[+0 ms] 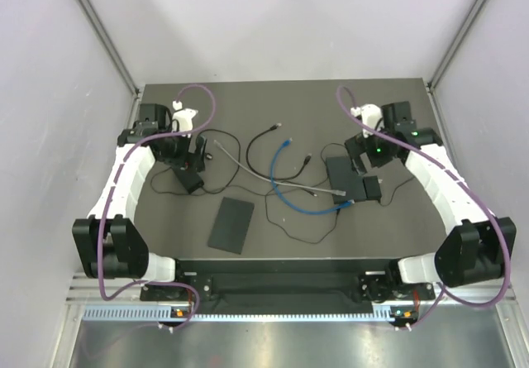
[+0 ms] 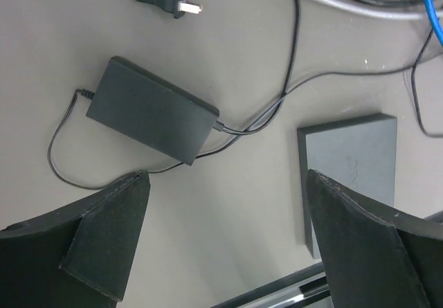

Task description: Insert the plug into the switch port

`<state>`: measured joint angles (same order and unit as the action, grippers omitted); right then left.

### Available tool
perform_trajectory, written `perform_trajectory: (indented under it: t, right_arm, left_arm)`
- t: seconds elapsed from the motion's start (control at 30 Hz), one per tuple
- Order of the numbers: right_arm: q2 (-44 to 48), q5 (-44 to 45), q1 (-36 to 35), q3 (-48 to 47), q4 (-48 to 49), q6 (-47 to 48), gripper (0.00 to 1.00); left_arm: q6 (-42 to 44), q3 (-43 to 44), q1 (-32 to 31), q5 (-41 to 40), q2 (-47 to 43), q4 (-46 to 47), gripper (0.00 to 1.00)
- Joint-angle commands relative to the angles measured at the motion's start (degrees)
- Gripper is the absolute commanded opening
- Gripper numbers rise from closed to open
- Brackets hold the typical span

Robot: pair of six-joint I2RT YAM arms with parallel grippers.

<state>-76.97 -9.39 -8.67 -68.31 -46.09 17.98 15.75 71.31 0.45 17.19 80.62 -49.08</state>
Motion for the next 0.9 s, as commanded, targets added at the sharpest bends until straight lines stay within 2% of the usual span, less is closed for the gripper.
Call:
perform_trajectory:
  t: [0.0,0.1,0.27,0.37,0.47,0.5,0.6,0.63,0.73,0.87]
  right_arm:
    - [-1.51,4.64,-5.65,0.99,2.14,0.13,1.0]
    - [-4.06,7.27,-10.66,1.78,3.81,0.39,1.0]
    - [-11.0,14.03,-17.42,0.55,6.62,-0.57,1.0]
    - [-15.39,17.98,-19.71,-0.94,8.82,-0.84,1.0]
    - [-19.44,20.54,-21.04,-2.35,9.78,-1.98,0.99]
    - [-21.45,22.81,-21.48,-2.52,10.05,-2.24,0.99]
    - [-24.71,26.51,-21.74,-2.97,10.23,-2.59,0.98]
    - [-25.33,27.22,-21.66,-2.7,10.57,-2.51,0.98]
    - [-27.79,30.21,-21.48,-2.44,11.19,-1.72,0.97]
    - [-31.39,32.85,-17.72,-3.23,13.12,0.82,0.97]
  left_arm:
    - [5.14,-0.21,-0.19,4.41,-1.87,-0.92,0.99]
    - [8.58,-1.34,-3.87,9.7,-3.1,-1.02,0.99]
    - [16.75,-8.97,-12.29,9.09,-6.68,2.74,0.99]
    - [23.34,-15.75,-15.47,4.7,-9.87,6.01,0.97]
    - [25.73,-16.46,-15.48,0.92,-8.03,3.57,0.89]
    - [25.21,-16.55,-15.48,-0.13,-7.67,2.42,0.83]
    - [21.79,-17.69,-14.6,-7.15,-6.88,2.41,0.78]
    - [21.43,-18.74,-13.9,-10.74,-6.71,2.5,0.77]
    - [21.69,-19.1,-9.7,-12.09,-5.04,2.15,0.76]
    - [21.78,-17.61,-4.33,-12.8,1.02,1.27,0.75]
